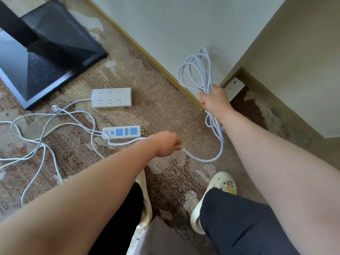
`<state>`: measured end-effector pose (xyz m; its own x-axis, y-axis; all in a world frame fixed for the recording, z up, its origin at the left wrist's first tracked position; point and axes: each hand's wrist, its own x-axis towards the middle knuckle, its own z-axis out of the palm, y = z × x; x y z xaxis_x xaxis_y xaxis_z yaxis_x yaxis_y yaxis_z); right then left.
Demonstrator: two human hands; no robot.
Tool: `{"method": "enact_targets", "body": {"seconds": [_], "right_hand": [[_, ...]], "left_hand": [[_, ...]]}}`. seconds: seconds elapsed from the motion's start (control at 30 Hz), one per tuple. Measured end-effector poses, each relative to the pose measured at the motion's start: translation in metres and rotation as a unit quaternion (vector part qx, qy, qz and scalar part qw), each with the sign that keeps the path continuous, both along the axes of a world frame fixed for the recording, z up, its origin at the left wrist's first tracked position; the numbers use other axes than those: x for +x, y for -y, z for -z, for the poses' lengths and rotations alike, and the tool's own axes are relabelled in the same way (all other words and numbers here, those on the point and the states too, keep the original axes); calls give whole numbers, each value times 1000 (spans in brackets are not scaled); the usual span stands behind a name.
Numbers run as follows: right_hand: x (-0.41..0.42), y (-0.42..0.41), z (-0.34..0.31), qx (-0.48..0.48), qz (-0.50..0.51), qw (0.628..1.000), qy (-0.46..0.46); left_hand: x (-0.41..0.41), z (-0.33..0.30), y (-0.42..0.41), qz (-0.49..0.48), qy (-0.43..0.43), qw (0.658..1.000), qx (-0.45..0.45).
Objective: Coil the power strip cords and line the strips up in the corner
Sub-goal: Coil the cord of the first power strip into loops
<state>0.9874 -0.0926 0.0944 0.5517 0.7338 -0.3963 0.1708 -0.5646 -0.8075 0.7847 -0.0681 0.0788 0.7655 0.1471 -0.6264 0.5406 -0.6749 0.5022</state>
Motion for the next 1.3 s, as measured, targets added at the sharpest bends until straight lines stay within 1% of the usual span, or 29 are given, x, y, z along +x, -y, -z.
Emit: {"method": "enact_targets", "body": {"seconds": [0.03,0.13,0.2,0.27,0.33,0.4,0.47,0.5,0.57,0.63,0.7,0.8,0.87,0.93,1.03,1.13,1.2,1.3], "right_hand": [[3,2,1,1,7,1000,18],[15,8,3,10,27,997,66],[22,12,3,11,23,995,94],[24,14,4,10,18,994,106],[21,12,6,9,7,995,102],[12,6,4,4,-13,997,76],[0,0,3,-6,-41,999,24],[-6,-2,4,-20,-60,998,0],[-14,-4,5,-56,-100,993,-23],[-18,-2,9,-78,-107,990,-48],[-18,-1,14,-83,-91,989,-86],[-17,2,20,-81,-64,983,-153],[-18,4,21,-78,-54,979,-180],[-19,6,20,-74,-67,979,-176],[-21,8,18,-59,-79,977,-190],[-19,8,16,-47,-93,984,-147],[-15,8,15,-48,-86,988,-115],[-7,11,13,-60,-73,991,-90]], "left_hand": [[-12,5,-8,-18,-15,1000,-5],[-57,17,-37,-117,-43,992,-3],[-92,24,-53,-162,-83,983,-1],[-118,24,-61,-171,-139,975,-3],[-114,17,-58,-166,-151,974,0],[-78,4,-51,-141,-102,985,3],[-26,-14,-36,-84,-27,996,12],[-1,-23,-28,-61,12,998,26],[33,-34,-16,-56,74,993,68],[47,-35,-8,-87,87,989,84],[49,-31,-4,-121,82,987,68],[45,-27,-4,-219,111,969,-27],[43,-27,-9,-260,126,955,-69],[41,-26,-14,-294,129,945,-68],[39,-25,-19,-339,127,932,-10],[38,-23,-23,-359,142,922,38],[29,-23,-31,-347,140,927,36],[-1,-22,-53,-304,119,945,31]]}}
